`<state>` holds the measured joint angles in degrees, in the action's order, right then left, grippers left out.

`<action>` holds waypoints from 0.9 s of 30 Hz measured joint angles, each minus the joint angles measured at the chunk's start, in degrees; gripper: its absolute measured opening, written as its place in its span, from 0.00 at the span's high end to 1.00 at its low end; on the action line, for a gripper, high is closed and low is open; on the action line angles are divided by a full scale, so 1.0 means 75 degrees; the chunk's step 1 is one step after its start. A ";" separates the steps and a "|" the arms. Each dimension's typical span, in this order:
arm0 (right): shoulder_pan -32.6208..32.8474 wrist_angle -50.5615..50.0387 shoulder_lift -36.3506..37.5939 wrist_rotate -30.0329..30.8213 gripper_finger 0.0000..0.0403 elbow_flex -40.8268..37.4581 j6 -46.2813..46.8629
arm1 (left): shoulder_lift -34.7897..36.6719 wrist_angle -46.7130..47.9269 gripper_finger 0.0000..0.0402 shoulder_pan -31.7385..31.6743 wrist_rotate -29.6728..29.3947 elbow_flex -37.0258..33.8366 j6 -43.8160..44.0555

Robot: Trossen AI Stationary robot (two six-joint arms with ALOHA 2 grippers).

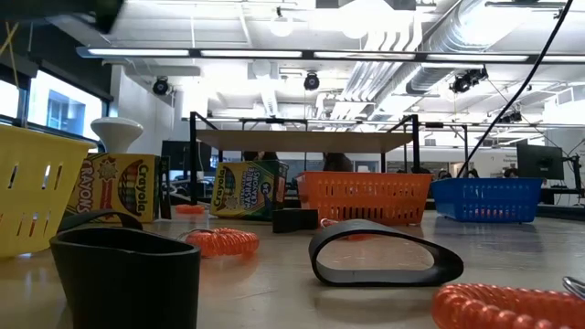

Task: Pick & Place Office Desk Supplies
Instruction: Put the crayon box into the yellow bin

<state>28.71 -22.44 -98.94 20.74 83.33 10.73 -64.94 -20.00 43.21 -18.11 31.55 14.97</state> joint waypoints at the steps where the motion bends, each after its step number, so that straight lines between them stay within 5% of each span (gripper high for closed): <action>1: 0.0015 -0.0003 0.0000 0.0010 0.29 0.0000 0.0002 | -0.0009 0.0067 0.70 0.0181 -0.0051 -0.0003 0.0116; 14: 0.0023 0.0044 0.0000 0.0016 0.30 0.0000 0.0011 | -0.1926 -0.0338 0.70 0.1514 -0.2558 -0.0011 -0.0010; 27: 0.0023 -0.0003 0.0003 -0.0016 0.30 0.0000 0.0014 | -0.2208 -0.0443 0.69 0.1515 -0.2753 -0.0009 0.0228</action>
<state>28.88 -22.46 -98.91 20.62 83.33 10.83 -81.49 -23.33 54.57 -38.75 31.48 16.68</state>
